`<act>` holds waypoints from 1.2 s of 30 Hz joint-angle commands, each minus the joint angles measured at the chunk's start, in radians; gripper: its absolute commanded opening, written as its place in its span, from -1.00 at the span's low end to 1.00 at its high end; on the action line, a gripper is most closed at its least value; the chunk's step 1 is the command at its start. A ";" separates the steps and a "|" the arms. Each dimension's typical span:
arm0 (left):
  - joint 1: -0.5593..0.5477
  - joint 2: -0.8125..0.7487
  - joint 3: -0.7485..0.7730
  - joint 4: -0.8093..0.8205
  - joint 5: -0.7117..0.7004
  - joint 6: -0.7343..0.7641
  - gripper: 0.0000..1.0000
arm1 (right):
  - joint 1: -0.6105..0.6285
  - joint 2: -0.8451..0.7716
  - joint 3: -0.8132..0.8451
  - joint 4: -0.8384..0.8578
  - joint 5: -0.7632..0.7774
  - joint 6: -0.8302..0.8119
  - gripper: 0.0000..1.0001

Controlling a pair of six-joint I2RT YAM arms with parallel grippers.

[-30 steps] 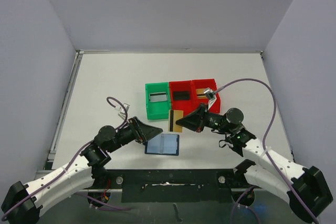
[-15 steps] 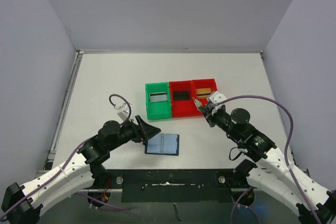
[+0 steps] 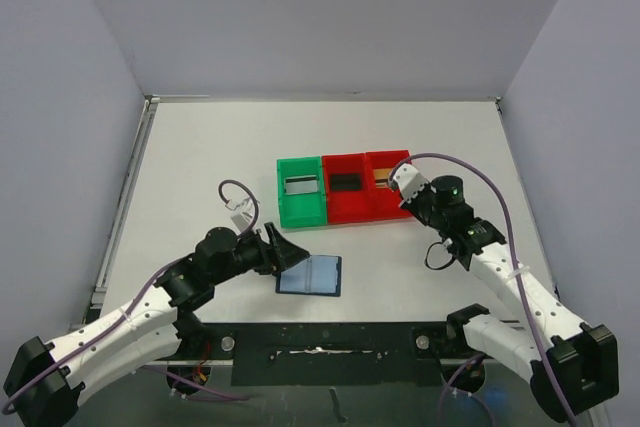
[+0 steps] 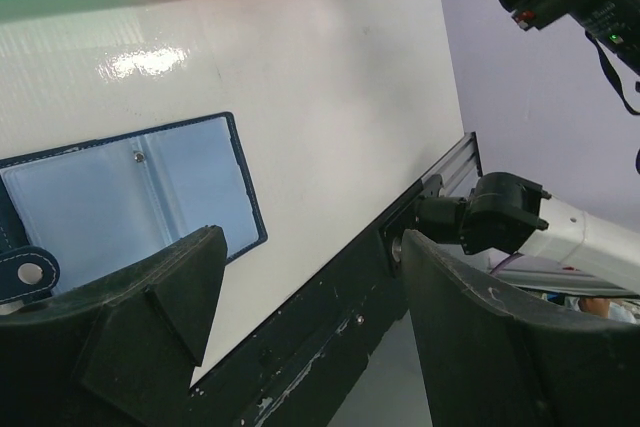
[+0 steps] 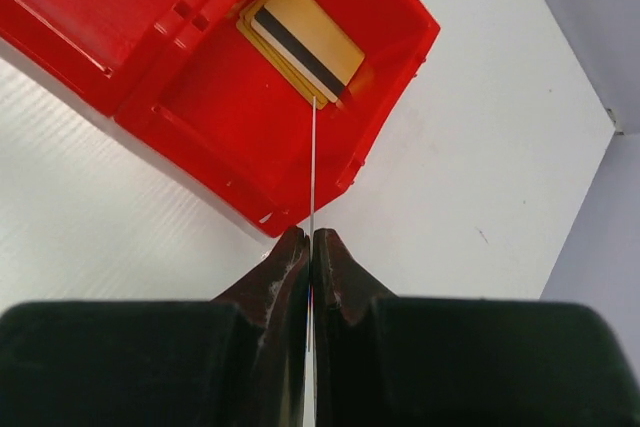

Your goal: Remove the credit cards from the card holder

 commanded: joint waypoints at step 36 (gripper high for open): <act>0.006 0.048 0.094 0.002 0.097 0.061 0.40 | -0.160 0.710 0.428 0.139 -0.317 -0.597 -1.00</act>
